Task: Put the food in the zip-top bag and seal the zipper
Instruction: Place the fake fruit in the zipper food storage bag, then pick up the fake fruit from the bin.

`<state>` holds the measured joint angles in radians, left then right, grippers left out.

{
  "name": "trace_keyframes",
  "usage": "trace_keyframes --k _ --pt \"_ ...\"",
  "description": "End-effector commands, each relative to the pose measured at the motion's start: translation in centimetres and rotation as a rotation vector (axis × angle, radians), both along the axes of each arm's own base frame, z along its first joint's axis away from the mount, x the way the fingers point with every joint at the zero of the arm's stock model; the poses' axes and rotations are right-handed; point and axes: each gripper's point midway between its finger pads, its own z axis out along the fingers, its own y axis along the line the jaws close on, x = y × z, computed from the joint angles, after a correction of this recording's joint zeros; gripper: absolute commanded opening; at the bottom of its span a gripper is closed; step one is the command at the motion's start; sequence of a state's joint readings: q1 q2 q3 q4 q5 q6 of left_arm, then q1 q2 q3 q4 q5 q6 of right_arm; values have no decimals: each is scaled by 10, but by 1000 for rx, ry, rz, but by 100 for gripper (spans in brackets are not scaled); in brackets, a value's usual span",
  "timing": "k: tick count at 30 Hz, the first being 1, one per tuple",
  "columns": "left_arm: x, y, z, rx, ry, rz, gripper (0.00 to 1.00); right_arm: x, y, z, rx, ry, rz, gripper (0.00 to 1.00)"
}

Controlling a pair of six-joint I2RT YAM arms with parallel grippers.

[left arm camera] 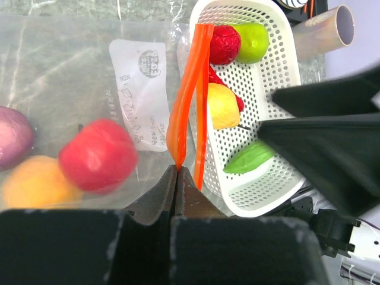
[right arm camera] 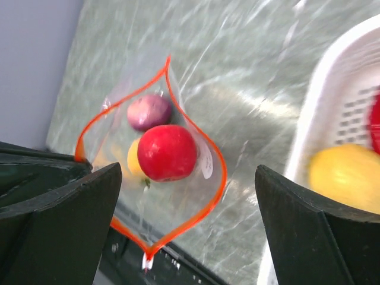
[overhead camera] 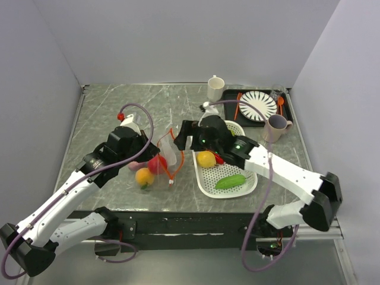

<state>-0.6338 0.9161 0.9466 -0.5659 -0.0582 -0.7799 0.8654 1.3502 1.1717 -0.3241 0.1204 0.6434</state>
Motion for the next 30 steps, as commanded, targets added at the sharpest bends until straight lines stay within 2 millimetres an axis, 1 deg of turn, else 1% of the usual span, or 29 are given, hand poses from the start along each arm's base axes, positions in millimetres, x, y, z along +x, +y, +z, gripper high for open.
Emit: trace_keyframes --k 1,2,3,4,5,6,7,8,9,10,11,12,14,18,19,23,26,27,28,30 --pt "6 4 9 0 -19 42 1 11 -54 5 -28 -46 -228 100" --pt "9 8 7 14 -20 69 1 11 -61 0 -35 -33 -239 100" --pt "9 11 6 16 -12 92 1 19 -75 -8 -49 -10 -277 100" --pt "10 14 6 21 -11 110 1 20 -82 -18 -70 18 -292 100" --pt "10 17 8 19 -18 126 1 19 -86 -37 -119 74 -285 100" --pt "11 19 8 20 -23 133 1 24 -97 -48 -154 104 -301 100" --pt "12 17 12 10 -38 125 1 24 -100 -55 -185 127 -300 100" --pt "11 15 10 16 -35 111 1 24 -104 -73 -244 169 -298 100" --pt "11 12 11 14 -27 97 1 24 -107 -81 -277 183 -286 100" --pt "10 10 9 18 -18 86 1 25 -106 -87 -294 192 -265 100" --pt "10 8 5 24 -7 76 1 24 -105 -100 -322 221 -243 100" --pt "10 7 4 22 -2 70 1 24 -105 -104 -337 231 -239 100" --pt "10 5 4 17 -1 64 1 24 -99 -114 -341 248 -194 100" --pt "9 5 7 12 -17 53 1 24 -92 -123 -370 250 -120 100" --pt "10 5 6 15 -16 55 1 24 -94 -128 -387 261 -116 100" --pt "10 4 2 24 -5 50 1 22 -92 -137 -418 269 -64 100" --pt "9 2 0 23 0 36 1 16 -93 -146 -418 284 -43 100" --pt "9 2 0 22 0 37 1 11 -96 -153 -424 293 -35 100" --pt "9 2 -1 25 0 37 1 13 -93 -152 -408 278 -24 100" --pt "9 1 0 22 -3 34 1 13 -93 -155 -408 280 -16 100"
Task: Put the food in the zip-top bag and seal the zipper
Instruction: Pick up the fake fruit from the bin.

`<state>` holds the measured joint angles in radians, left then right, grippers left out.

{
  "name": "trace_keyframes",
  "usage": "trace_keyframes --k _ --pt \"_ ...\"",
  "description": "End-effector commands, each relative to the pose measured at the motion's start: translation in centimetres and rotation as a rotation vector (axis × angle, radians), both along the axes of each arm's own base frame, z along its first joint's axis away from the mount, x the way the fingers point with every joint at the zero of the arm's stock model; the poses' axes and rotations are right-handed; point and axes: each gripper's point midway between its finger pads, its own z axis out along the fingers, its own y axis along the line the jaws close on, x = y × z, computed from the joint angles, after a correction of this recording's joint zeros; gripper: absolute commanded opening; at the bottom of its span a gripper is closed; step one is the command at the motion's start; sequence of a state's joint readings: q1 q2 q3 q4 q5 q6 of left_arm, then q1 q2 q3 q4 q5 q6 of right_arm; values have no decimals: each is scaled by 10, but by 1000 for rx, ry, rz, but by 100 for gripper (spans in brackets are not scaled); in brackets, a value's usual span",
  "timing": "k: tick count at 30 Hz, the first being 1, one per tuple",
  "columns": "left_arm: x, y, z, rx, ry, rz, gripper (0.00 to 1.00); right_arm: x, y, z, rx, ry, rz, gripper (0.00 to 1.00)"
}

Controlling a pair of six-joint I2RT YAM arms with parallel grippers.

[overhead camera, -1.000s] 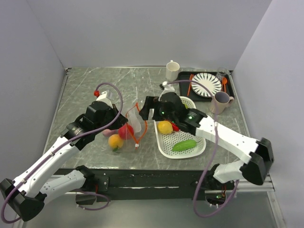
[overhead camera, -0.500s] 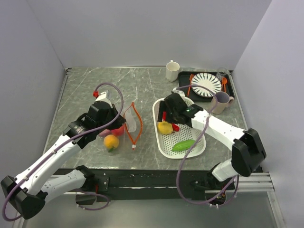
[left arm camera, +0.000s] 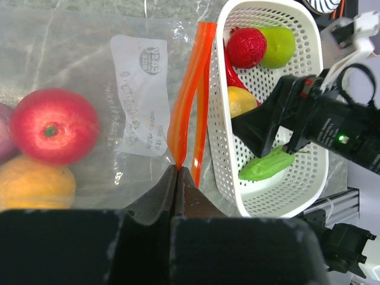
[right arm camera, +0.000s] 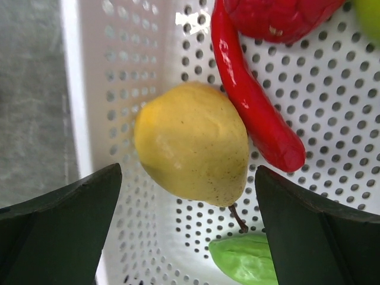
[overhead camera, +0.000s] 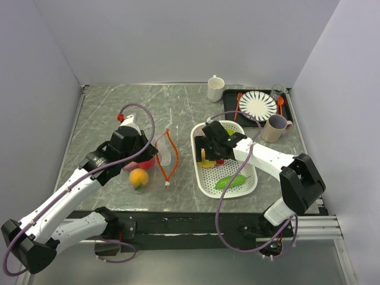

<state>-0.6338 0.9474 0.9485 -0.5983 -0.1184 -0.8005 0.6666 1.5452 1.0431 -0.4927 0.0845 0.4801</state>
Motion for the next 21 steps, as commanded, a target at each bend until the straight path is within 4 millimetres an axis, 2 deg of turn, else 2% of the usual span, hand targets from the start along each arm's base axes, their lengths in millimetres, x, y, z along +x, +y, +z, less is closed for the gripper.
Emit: trace_keyframes --k 1,5,11,14,18,21 --pt "4 -8 15 -26 -45 -30 1 3 1 -6 11 -8 40 100" --pt "4 -11 15 -32 -39 -40 1 10 3 -9 4 2 53 100" --pt "3 -7 12 -25 -39 -29 1 22 4 1 -12 -33 67 100" --pt "2 -7 13 -31 -40 -30 1 23 6 0 -14 -33 92 100" --pt "3 -10 10 -29 -33 -39 1 21 10 -10 -17 -1 118 100" --pt "3 -12 9 -25 -25 -49 1 18 10 -18 -28 43 122 93"
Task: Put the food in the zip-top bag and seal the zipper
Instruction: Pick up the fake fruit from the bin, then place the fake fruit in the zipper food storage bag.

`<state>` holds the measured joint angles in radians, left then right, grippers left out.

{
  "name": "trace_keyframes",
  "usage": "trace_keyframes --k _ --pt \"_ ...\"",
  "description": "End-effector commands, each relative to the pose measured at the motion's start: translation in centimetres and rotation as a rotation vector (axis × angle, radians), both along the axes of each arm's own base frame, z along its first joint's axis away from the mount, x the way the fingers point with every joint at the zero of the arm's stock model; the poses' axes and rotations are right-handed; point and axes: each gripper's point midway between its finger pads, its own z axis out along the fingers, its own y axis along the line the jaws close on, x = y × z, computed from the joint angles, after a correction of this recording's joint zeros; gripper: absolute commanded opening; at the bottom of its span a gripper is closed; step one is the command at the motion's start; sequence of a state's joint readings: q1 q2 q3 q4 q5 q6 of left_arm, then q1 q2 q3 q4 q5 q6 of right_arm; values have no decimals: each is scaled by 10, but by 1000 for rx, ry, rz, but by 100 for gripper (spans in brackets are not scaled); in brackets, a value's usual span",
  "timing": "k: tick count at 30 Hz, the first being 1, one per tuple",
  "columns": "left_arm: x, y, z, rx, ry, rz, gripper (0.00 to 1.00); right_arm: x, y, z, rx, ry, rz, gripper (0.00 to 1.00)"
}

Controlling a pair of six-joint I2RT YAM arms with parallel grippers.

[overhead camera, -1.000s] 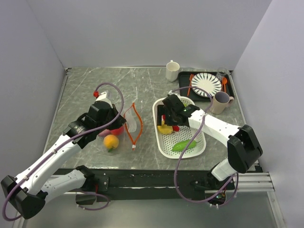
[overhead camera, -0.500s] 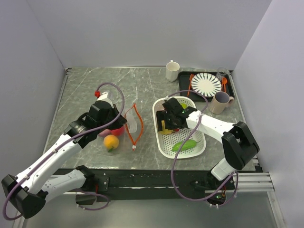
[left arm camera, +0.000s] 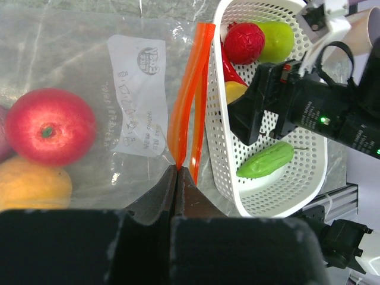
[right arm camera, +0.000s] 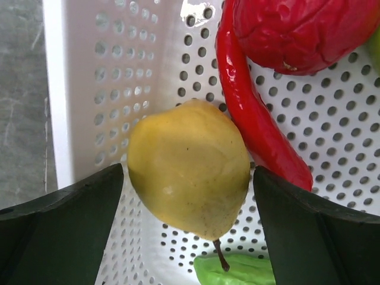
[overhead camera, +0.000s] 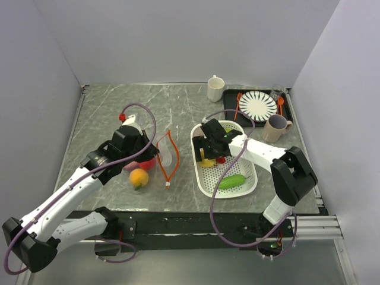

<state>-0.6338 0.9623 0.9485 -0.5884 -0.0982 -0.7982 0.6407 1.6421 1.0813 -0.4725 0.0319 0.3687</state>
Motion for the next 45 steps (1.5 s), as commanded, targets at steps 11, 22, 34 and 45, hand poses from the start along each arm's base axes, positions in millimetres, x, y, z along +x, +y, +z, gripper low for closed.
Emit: trace_keyframes --k 11,22,34,45 --pt "2 -5 10 -18 -36 -24 1 3 1 10 23 -11 -10 56" --pt "1 -9 9 -24 -27 -39 1 7 -13 74 104 -182 -109 52" --pt "4 -10 8 -28 -34 -36 1 -28 64 172 644 -229 80 51" --pt "3 -8 18 -42 -55 -31 1 -54 118 170 637 -159 256 52"
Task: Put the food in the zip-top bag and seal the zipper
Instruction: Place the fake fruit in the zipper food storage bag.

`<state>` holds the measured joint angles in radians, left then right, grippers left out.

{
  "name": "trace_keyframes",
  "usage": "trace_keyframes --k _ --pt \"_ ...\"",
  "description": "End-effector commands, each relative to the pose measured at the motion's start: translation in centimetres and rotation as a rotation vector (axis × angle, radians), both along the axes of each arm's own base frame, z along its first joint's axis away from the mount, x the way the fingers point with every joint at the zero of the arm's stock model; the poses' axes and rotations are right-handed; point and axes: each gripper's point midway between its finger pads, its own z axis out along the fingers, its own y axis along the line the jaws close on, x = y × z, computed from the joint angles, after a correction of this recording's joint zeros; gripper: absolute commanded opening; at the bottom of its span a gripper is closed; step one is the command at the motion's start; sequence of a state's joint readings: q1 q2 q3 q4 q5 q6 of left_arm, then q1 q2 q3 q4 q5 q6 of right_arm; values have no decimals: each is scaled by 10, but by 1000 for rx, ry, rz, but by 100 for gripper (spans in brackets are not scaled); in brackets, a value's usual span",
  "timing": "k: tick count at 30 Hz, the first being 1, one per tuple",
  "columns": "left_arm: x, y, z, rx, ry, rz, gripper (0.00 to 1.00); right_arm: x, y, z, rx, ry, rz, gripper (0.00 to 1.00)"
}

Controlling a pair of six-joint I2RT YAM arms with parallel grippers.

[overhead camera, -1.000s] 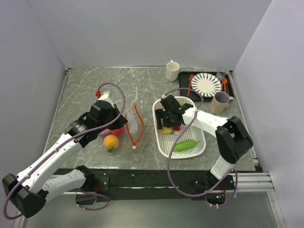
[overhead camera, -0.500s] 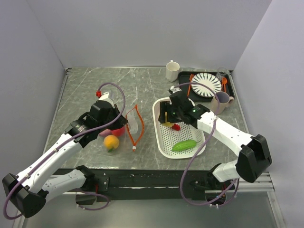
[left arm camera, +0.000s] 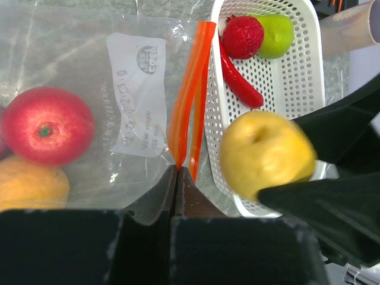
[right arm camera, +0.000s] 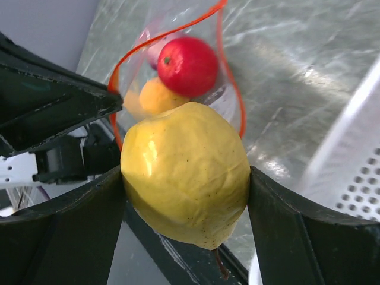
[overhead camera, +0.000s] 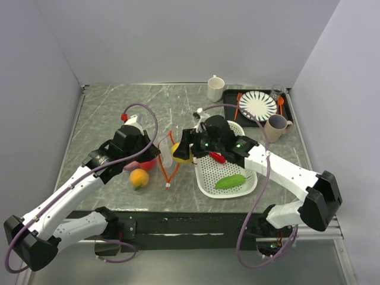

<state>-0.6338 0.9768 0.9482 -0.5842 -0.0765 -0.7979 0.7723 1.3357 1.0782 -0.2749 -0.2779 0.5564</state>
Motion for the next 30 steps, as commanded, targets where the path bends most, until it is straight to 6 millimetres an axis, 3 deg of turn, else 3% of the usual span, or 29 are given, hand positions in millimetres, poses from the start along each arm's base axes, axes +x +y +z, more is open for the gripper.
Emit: trace_keyframes --k 1,14,16,22,30 --pt "3 -6 22 -45 -69 -22 1 -3 23 20 65 -26 63 52" --pt "3 -6 35 -73 -97 -20 1 13 59 -1 9 18 91 62" --pt "2 -5 37 -76 -103 -15 1 17 62 -3 -9 22 86 69" --pt "3 5 46 -80 -140 26 1 17 60 5 10 2 67 94" --pt "1 9 47 -93 -151 49 1 22 38 19 -7 -56 -23 100"
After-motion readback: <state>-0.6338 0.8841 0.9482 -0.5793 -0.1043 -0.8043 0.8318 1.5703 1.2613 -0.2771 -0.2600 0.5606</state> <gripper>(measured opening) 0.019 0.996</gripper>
